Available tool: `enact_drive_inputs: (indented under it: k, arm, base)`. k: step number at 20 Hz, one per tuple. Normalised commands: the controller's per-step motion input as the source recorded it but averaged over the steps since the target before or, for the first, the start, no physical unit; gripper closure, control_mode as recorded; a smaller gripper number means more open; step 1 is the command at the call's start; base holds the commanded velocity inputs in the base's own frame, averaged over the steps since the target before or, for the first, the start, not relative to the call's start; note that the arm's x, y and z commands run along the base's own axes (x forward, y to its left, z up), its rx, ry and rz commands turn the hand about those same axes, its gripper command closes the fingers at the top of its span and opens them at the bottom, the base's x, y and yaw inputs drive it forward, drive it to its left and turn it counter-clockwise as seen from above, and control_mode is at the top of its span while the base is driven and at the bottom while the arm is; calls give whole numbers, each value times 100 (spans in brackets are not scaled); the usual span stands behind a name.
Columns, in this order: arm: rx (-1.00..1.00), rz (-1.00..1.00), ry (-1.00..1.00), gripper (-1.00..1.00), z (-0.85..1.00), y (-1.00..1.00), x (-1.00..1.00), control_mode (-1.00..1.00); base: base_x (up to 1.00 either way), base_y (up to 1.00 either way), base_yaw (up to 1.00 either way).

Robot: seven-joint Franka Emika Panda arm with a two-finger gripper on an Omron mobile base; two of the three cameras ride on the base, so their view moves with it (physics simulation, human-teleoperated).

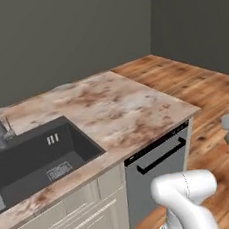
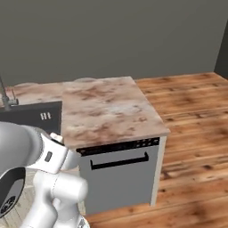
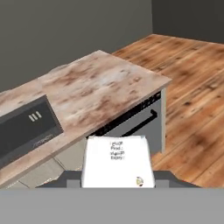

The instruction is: Move the drinks to the dining counter.

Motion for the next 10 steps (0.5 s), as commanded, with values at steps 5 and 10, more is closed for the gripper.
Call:
enact_drive_inputs:
  k: [5, 10]
  arm:
    - [0, 0, 0, 100, 0, 0, 0, 100]
    - [0, 0, 0, 100, 0, 0, 0, 100]
  base:
    - [99, -24, -8]
    - [93, 58, -9]
